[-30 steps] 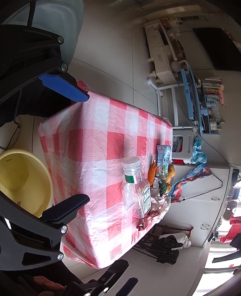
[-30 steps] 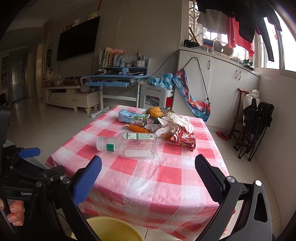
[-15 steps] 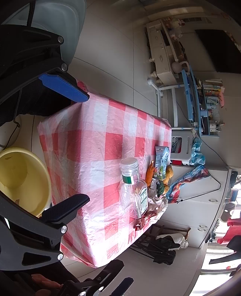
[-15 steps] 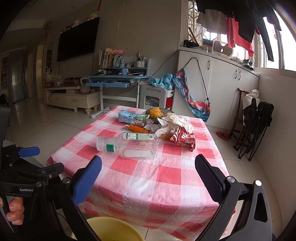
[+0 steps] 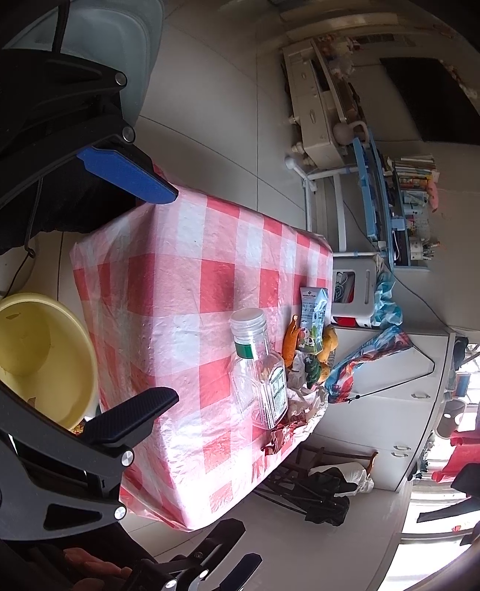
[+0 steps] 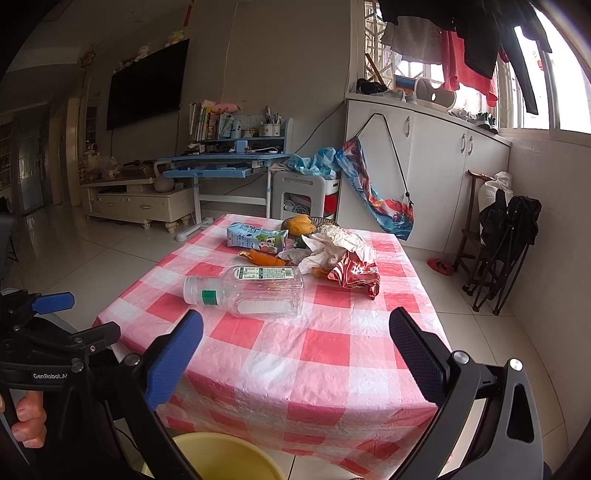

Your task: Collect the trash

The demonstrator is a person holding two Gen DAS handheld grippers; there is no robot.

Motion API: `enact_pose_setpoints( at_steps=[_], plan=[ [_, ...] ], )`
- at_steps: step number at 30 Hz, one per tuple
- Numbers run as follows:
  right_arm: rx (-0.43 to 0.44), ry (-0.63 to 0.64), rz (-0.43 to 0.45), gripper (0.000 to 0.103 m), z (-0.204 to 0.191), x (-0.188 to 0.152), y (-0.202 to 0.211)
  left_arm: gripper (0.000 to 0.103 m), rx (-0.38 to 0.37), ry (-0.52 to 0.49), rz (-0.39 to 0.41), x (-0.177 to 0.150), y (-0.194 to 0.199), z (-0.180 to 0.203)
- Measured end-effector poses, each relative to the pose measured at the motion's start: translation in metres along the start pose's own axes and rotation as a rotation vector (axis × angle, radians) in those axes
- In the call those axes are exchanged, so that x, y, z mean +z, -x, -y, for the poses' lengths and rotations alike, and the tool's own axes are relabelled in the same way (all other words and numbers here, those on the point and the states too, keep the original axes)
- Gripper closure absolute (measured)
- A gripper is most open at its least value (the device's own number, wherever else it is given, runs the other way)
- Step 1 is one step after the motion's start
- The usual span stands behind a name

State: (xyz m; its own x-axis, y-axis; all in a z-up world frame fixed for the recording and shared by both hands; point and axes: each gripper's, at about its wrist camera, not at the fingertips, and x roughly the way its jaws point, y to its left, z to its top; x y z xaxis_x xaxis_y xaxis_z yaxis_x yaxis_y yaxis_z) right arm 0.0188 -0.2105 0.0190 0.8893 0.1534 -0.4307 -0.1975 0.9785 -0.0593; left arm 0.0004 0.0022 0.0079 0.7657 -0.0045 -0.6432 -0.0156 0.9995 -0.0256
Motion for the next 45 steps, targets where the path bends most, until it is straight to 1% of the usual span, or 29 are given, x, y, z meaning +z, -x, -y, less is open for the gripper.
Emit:
enact_pose_setpoints(
  at_steps=[13,20,45],
  plan=[
    [-0.014,-0.004,-0.014,0.006,0.012,-0.001,0.002,0.007,-0.013,-0.030,0.005,0.003,0.004,0.013],
    [-0.011,-0.022,-0.018,0.006,0.019,-0.002,0.002,0.007,-0.003,-0.034,0.001,0.003,0.003,0.016],
    [-0.001,-0.019,-0.026,0.006,0.016,-0.004,0.000,0.007,0.008,-0.044,0.003,0.004,0.004,0.016]
  ],
)
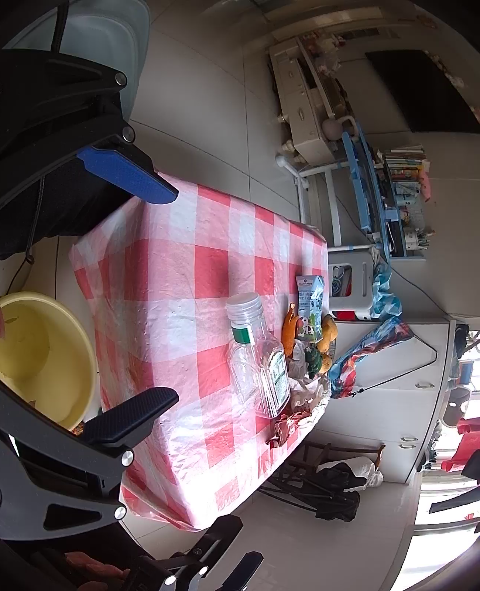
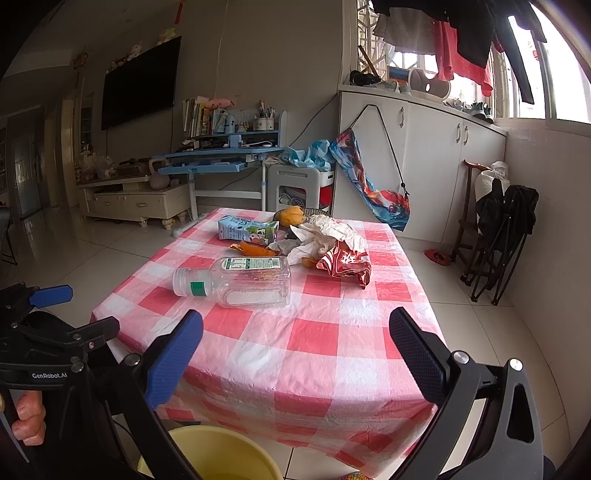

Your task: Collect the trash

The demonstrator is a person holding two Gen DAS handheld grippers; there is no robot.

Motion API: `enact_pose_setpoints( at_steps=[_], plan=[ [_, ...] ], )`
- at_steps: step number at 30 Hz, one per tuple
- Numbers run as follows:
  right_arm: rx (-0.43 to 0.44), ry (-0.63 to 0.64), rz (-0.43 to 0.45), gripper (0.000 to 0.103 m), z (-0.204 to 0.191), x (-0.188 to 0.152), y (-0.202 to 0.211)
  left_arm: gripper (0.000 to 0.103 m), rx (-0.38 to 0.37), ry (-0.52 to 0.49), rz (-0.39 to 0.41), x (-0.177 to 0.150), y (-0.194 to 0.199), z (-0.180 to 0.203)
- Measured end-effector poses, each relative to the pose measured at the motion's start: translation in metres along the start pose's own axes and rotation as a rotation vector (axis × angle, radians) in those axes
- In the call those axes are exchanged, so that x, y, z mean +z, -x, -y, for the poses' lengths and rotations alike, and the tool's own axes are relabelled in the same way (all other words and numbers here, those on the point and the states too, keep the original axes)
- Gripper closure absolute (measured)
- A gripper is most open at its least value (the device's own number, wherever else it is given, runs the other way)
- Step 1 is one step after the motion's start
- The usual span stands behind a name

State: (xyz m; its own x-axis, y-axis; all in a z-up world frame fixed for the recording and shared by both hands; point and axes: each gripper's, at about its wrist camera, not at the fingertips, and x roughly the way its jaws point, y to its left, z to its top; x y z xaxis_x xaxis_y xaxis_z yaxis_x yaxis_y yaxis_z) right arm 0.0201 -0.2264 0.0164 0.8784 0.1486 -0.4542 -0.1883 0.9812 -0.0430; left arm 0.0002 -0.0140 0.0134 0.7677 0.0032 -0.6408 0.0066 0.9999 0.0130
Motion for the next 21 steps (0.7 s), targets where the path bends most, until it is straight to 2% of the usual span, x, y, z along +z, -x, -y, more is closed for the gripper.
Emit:
enact_pose_setpoints(
  at_steps=[13,16,19,21],
  plan=[
    [-0.009,0.067,-0.029,0.006,-0.014,-0.004,-0.006,0.007,-0.025,0.043,0.031,0.001,0.005,-0.007],
    [-0.012,0.070,-0.026,0.006,-0.012,-0.005,-0.004,0.007,-0.031,0.023,0.037,0.001,0.006,-0.002],
    [-0.013,0.046,-0.021,0.006,-0.006,-0.004,-0.001,0.007,-0.012,-0.025,0.084,-0.001,0.010,0.007],
    [-0.013,0.027,-0.018,0.006,-0.002,-0.003,-0.001,0.007,-0.025,-0.038,0.113,0.000,0.013,0.010]
  ],
)
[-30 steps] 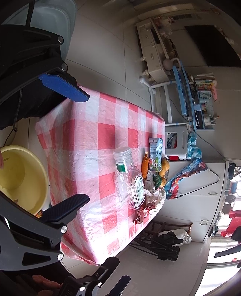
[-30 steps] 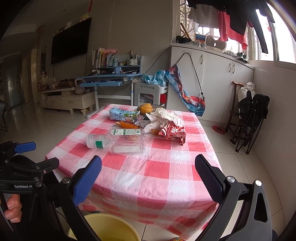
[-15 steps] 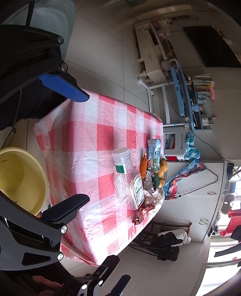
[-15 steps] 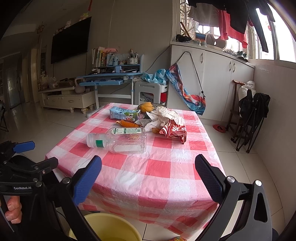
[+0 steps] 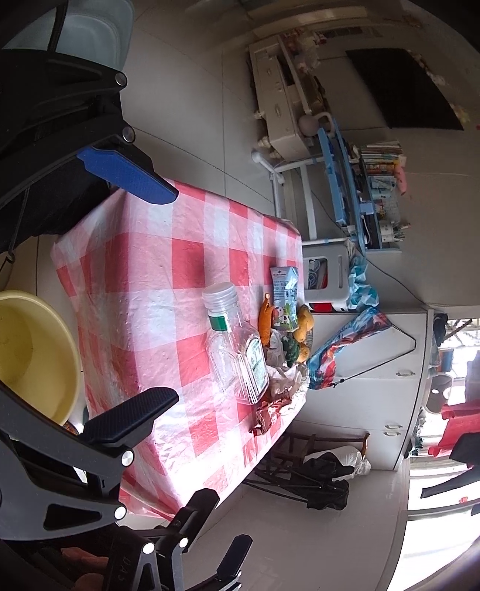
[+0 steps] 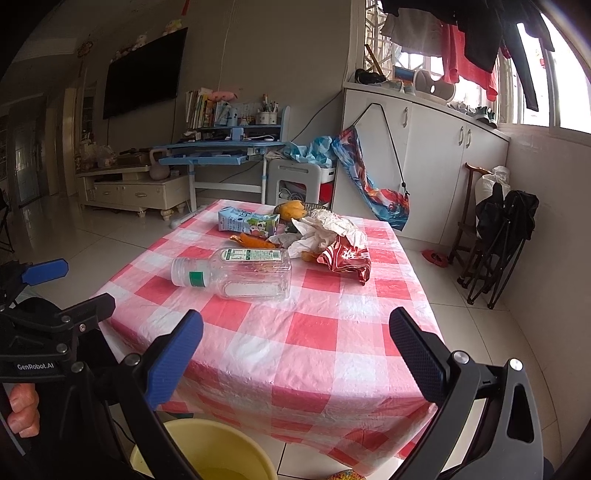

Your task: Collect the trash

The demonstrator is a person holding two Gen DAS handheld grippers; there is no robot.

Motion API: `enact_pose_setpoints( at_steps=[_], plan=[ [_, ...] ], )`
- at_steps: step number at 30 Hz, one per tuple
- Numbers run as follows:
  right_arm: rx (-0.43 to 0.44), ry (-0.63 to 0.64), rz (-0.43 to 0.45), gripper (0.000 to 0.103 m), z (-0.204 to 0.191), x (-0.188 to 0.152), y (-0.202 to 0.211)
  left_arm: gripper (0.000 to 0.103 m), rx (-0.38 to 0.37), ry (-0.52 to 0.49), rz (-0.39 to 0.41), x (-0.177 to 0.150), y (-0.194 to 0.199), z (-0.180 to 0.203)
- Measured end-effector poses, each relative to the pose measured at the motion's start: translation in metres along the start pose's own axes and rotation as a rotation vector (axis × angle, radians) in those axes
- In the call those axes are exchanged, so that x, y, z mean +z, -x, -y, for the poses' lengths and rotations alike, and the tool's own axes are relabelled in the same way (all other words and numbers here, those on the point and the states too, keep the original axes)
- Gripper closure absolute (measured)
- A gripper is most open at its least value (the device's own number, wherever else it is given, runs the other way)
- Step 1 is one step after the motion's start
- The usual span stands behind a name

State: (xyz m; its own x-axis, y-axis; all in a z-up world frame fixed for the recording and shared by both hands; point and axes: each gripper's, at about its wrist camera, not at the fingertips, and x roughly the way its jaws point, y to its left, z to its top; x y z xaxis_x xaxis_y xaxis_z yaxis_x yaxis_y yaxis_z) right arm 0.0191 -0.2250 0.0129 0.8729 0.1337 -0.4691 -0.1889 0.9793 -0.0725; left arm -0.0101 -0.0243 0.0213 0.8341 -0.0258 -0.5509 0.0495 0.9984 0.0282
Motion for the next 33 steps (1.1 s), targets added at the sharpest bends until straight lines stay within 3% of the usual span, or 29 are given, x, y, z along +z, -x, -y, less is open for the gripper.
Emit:
enact_pose_setpoints(
  at_steps=[4,12,33],
  plan=[
    [0.002,-0.017,-0.002,0.006,0.002,0.001,0.000,0.007,-0.017,0.011,0.007,0.001,0.000,0.000],
    [-0.006,0.003,0.001,0.006,0.003,0.000,0.002,0.007,-0.047,0.010,-0.129,0.002,-0.017,-0.002],
    [-0.002,0.009,-0.005,0.006,-0.002,0.001,-0.001,0.007,-0.038,-0.002,-0.096,-0.001,-0.013,-0.001]
  ],
)
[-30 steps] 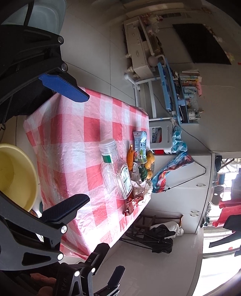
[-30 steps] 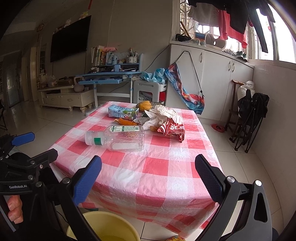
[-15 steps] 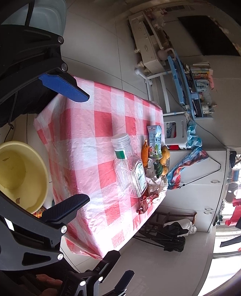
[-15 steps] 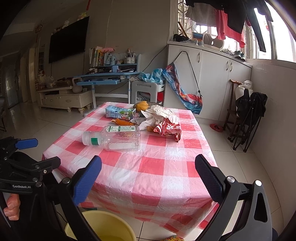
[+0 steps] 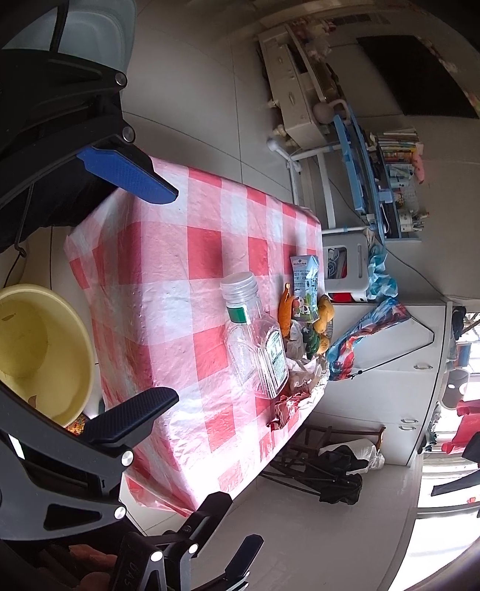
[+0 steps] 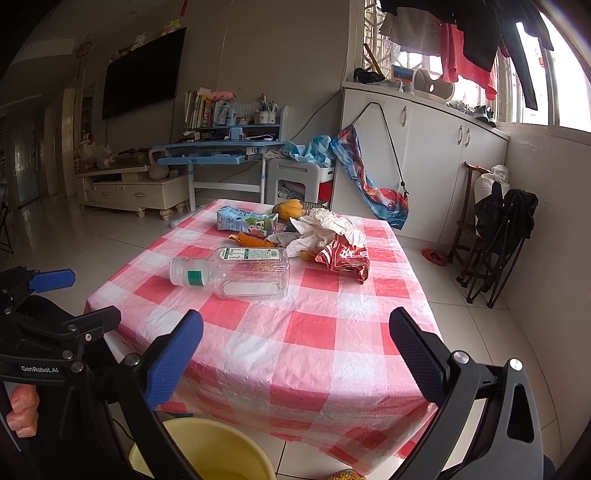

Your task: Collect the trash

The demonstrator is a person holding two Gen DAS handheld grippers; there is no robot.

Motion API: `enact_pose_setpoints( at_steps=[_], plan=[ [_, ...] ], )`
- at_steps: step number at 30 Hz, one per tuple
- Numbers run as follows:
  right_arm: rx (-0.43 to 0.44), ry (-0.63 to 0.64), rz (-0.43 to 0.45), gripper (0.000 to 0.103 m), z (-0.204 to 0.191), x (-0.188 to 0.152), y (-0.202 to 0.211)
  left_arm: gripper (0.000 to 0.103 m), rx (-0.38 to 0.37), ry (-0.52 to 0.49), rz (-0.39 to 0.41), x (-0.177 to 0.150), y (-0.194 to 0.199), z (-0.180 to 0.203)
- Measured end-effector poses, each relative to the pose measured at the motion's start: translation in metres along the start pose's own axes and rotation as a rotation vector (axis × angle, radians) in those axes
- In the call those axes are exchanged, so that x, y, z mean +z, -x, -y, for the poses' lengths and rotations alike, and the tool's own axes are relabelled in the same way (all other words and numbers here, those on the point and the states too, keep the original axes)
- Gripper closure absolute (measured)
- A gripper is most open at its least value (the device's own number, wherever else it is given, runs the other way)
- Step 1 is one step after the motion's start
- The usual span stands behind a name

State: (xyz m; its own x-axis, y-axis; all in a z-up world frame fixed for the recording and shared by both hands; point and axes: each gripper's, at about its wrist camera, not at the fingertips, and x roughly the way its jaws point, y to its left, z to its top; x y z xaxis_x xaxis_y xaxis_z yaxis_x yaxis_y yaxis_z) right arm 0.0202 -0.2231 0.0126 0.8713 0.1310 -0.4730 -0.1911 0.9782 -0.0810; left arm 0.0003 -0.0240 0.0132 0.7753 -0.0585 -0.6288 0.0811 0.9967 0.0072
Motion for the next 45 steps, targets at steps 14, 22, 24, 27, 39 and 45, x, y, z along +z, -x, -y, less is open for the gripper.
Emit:
enact_pose_setpoints(
  at_steps=[14,22,24,27,39,45],
  plan=[
    [0.006,0.024,-0.012,0.006,-0.010,-0.001,-0.005,0.007,0.001,0.015,-0.002,-0.001,-0.002,-0.006],
    [0.006,0.028,-0.014,0.006,-0.011,-0.003,-0.006,0.007,0.000,0.018,-0.002,-0.001,-0.002,-0.005],
    [0.006,0.028,-0.013,0.006,-0.011,-0.003,-0.006,0.007,-0.001,0.018,-0.001,-0.001,-0.002,-0.005],
    [0.006,0.029,-0.014,0.006,-0.011,-0.003,-0.006,0.007,0.000,0.018,-0.001,-0.001,-0.002,-0.005],
    [0.007,0.033,-0.019,0.006,-0.014,-0.006,-0.007,0.007,0.000,0.017,-0.001,-0.002,-0.002,-0.006],
    [0.006,0.033,-0.019,0.006,-0.014,-0.005,-0.007,0.007,0.000,0.019,-0.001,-0.002,-0.002,-0.005]
  ],
)
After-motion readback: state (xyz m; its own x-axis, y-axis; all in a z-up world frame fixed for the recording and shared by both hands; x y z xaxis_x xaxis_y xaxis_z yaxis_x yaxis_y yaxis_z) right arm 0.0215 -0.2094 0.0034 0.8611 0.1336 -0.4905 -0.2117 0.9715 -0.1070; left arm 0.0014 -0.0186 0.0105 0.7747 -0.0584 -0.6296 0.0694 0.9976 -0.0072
